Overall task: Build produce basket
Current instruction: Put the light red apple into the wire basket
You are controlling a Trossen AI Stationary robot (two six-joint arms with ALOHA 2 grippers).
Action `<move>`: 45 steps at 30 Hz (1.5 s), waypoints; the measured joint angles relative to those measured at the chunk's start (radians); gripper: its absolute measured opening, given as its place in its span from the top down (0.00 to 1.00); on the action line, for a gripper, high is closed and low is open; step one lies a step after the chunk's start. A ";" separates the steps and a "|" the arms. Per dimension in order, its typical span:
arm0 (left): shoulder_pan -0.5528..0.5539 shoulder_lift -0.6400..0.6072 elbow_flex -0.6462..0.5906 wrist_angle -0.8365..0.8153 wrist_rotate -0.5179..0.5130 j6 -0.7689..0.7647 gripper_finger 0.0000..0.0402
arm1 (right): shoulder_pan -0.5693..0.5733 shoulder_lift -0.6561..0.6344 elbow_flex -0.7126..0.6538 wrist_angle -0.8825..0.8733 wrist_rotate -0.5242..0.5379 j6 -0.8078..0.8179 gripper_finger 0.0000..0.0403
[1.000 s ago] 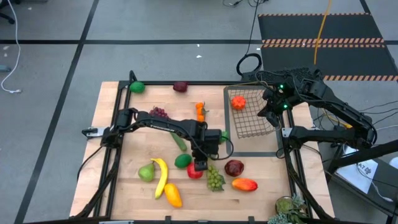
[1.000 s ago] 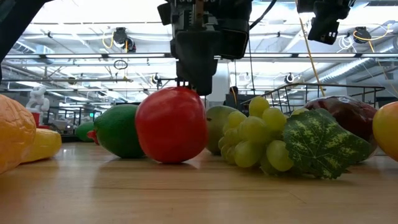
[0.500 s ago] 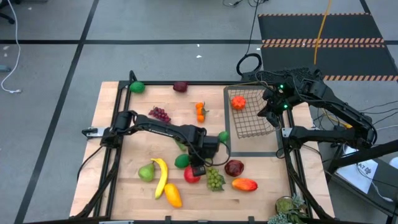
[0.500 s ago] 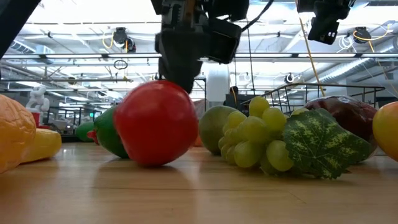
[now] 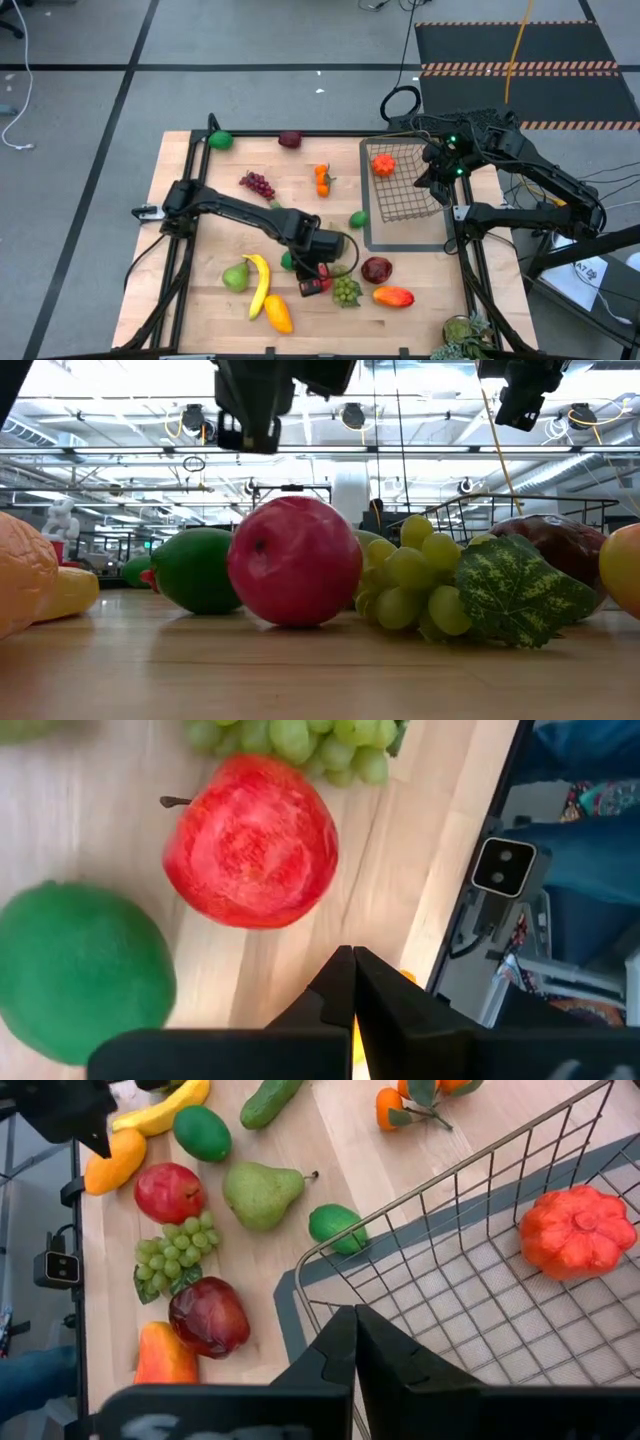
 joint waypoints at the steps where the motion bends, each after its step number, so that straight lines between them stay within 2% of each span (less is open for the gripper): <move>1: -0.010 -0.006 0.000 -0.001 -0.009 -0.015 0.98 | 0.000 0.000 0.000 0.001 0.000 0.000 1.00; 9: -0.052 -0.062 0.000 0.053 -0.059 -0.101 0.97 | 0.000 0.000 0.000 -0.005 0.000 0.005 1.00; 13: -0.035 -0.076 0.000 0.096 -0.078 -0.095 0.98 | 0.000 0.000 0.000 0.002 0.002 0.005 1.00; 18: -0.024 -0.076 0.000 0.099 -0.085 -0.037 0.92 | 0.000 -0.001 0.000 -0.003 0.002 0.008 1.00; 24: -0.003 -0.075 0.000 0.098 -0.254 0.035 0.82 | 0.000 -0.003 0.000 -0.003 0.003 0.017 1.00; 27: 0.022 -0.064 -0.024 0.113 -0.289 0.008 0.81 | 0.000 -0.004 0.000 -0.003 0.004 0.027 1.00; 32: 0.064 -0.062 -0.117 0.241 -0.218 -0.130 0.85 | 0.000 -0.007 0.000 -0.006 0.004 0.040 1.00; 38: 0.068 -0.063 -0.162 0.279 -0.196 -0.257 0.98 | 0.000 -0.029 0.000 -0.006 0.005 0.061 1.00; 45: 0.006 -0.063 -0.206 0.290 -0.209 -0.290 0.99 | 0.000 -0.038 0.000 -0.006 0.005 0.061 1.00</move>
